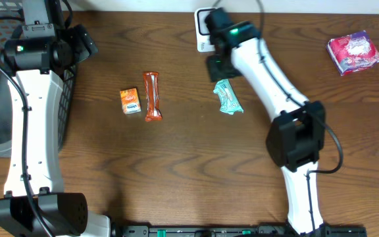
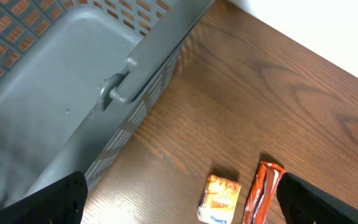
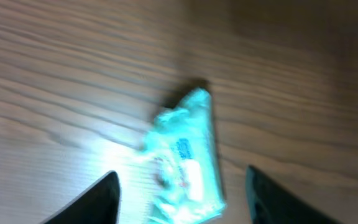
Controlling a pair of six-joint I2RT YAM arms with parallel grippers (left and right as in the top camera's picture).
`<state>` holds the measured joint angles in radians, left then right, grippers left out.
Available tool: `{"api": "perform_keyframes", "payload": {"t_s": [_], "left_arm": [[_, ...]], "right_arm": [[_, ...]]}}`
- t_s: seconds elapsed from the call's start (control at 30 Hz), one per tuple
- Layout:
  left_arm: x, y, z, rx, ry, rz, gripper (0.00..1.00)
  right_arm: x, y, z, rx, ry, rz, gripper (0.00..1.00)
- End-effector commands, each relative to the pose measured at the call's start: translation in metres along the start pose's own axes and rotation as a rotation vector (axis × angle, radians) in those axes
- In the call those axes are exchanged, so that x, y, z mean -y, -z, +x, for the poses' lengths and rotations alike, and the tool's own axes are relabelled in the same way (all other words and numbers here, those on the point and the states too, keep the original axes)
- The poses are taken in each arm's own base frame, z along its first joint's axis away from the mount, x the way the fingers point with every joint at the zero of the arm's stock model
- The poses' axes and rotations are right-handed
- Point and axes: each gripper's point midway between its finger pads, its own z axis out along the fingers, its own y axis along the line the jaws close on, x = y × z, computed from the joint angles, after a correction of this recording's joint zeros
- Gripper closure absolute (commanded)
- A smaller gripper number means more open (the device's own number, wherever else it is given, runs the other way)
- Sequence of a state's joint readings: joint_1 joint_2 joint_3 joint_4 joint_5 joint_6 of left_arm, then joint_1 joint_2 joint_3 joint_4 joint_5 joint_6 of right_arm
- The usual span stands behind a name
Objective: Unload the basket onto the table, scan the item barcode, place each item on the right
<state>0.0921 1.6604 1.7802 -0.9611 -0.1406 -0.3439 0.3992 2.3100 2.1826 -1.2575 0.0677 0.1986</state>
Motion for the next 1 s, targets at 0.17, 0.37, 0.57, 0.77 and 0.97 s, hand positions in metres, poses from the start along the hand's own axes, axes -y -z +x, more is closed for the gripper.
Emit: {"api": "perform_keyframes", "payload": {"t_s": [0.17,0.37,0.57,0.77,0.97], "left_arm": [[-0.009,0.006,-0.006,0.024,0.024,-0.021,0.02],[-0.009,0.006,-0.006,0.024,0.024,-0.021,0.02],[-0.009,0.006,-0.006,0.024,0.024,-0.021,0.02],[-0.009,0.006,-0.006,0.024,0.024,-0.021,0.02],[-0.009,0.006,-0.006,0.024,0.024,-0.021,0.02]], "right_arm": [[0.006,0.005,0.018,-0.07,0.072,-0.085,0.39],[0.009,0.004,0.018,-0.071,0.068,-0.077,0.39],[0.011,0.004,0.022,-0.089,0.135,-0.081,0.34],[0.019,0.003,0.023,-0.09,0.223,-0.056,0.35],[0.029,0.002,0.017,-0.074,0.17,-0.127,0.29]]}}
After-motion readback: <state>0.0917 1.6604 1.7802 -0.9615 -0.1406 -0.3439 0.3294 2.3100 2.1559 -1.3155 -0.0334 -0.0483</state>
